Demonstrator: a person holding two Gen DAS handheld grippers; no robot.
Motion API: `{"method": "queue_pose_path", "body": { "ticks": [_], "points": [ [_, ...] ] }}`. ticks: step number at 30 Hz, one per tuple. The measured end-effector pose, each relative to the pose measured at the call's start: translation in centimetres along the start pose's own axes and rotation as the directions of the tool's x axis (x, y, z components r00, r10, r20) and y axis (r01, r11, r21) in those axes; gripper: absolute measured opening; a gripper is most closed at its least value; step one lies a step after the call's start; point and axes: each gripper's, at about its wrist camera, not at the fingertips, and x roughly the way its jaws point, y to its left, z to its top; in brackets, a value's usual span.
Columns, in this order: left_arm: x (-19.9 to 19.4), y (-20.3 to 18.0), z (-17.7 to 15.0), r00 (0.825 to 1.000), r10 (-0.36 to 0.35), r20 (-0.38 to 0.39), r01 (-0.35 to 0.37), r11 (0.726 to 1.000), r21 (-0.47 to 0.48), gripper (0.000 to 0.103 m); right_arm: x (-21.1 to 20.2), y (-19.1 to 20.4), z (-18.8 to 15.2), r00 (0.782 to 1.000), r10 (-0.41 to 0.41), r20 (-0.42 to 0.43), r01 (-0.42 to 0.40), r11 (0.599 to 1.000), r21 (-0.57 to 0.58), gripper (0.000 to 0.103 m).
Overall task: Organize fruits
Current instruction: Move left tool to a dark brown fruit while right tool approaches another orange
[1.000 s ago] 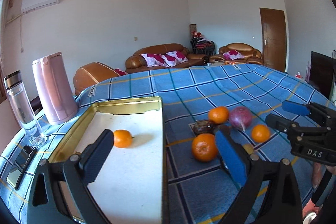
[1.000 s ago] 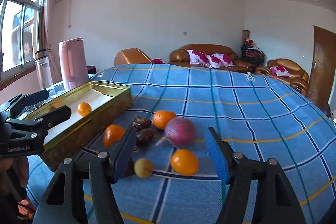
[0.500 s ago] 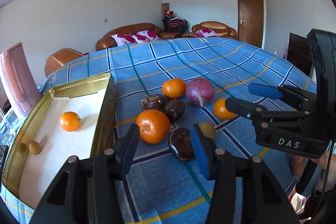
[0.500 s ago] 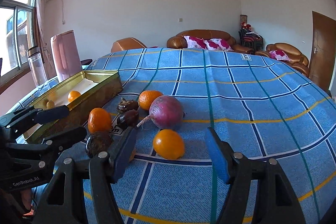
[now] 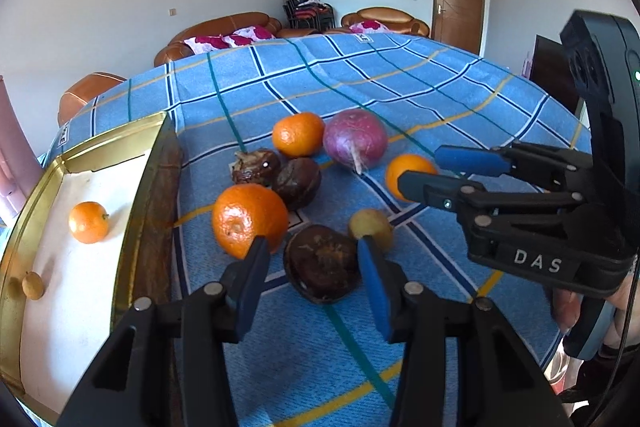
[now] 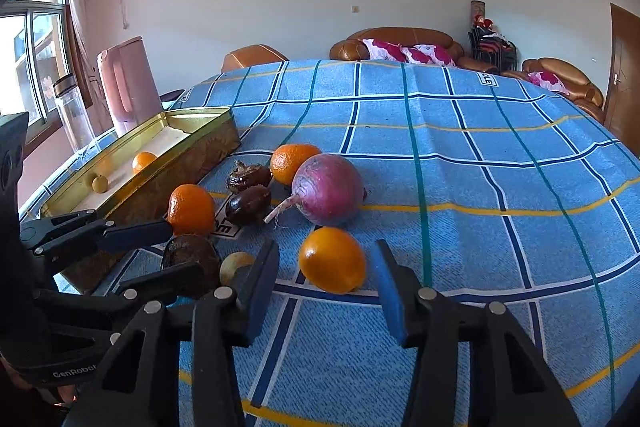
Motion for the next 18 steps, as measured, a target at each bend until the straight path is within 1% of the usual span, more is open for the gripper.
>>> {"method": "queue_pose_path", "body": {
  "ticks": [2, 4, 7, 8, 9, 12, 18],
  "points": [
    [0.4, 0.3, 0.2, 1.000, -0.027, -0.015, 0.027, 1.000, -0.013, 0.048, 0.5, 0.0, 0.1, 1.000, 0.013, -0.027, -0.013, 1.000, 0.000, 0.049],
    [1.0, 0.6, 0.4, 0.997, -0.068, -0.039, 0.067, 0.997, -0.034, 0.044, 0.9, 0.0, 0.1, 0.999, 0.016, -0.051, -0.016, 1.000, 0.001, 0.049],
    [1.3, 1.1, 0.6, 0.995, -0.097, -0.039, 0.094, 0.994, -0.061, 0.045, 1.6, 0.1, 0.2, 0.996, 0.027, -0.089, -0.027, 1.000, 0.001, 0.048],
    [1.4, 1.1, 0.6, 0.994, -0.098, -0.038, 0.096, 0.994, -0.061, 0.045, 1.7, 0.1, 0.2, 0.995, 0.029, -0.098, -0.029, 1.000, 0.001, 0.046],
    [1.3, 1.0, 0.6, 0.995, -0.097, -0.036, 0.095, 0.994, -0.056, 0.044, 1.8, 0.1, 0.2, 0.994, 0.032, -0.102, -0.033, 0.999, 0.000, 0.040],
    [1.1, 0.7, 0.5, 0.994, -0.101, -0.030, 0.100, 0.994, -0.035, 0.043, 1.9, 0.5, 0.2, 0.993, 0.027, -0.111, -0.029, 0.999, -0.019, 0.040],
    [0.9, 0.8, 0.4, 0.995, -0.102, -0.016, 0.102, 0.994, -0.036, 0.041, 1.6, 0.7, 0.1, 0.995, 0.017, -0.096, -0.021, 0.999, -0.039, 0.040]
  ]
}}
